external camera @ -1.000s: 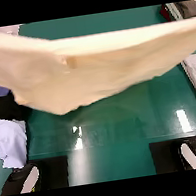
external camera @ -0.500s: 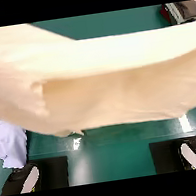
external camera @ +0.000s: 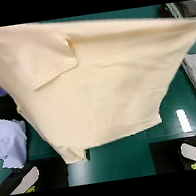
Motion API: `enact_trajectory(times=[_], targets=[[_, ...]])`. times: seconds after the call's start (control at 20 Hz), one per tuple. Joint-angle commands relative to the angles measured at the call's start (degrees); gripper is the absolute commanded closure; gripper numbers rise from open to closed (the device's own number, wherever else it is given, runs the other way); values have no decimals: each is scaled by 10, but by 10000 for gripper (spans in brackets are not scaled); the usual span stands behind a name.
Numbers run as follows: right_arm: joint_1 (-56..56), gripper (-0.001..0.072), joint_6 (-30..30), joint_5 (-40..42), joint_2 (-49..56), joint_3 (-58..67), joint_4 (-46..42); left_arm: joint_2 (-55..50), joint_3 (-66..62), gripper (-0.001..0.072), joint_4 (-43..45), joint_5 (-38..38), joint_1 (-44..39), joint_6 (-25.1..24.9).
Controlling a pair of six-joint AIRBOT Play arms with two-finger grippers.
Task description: Fold the shirts.
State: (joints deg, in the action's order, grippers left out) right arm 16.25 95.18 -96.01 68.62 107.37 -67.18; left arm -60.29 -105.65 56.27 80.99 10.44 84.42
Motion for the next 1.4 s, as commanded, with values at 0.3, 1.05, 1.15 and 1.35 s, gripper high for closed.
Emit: enact_trajectory(times=[0.3,1.05,1.15,1.35], targets=[[-17,699,-27,201,181,-112,-3,-288,36,682,-10,-62,-5,-91],[-118,699,-33,271,243,-132,-155,-352,92,682,82,-45,-6,-139],[-123,699,-33,269,243,-156,-155,-352,125,682,80,-37,-6,-139],[-123,697,-33,270,243,-193,-154,-352,158,681,80,-34,-6,-139]])
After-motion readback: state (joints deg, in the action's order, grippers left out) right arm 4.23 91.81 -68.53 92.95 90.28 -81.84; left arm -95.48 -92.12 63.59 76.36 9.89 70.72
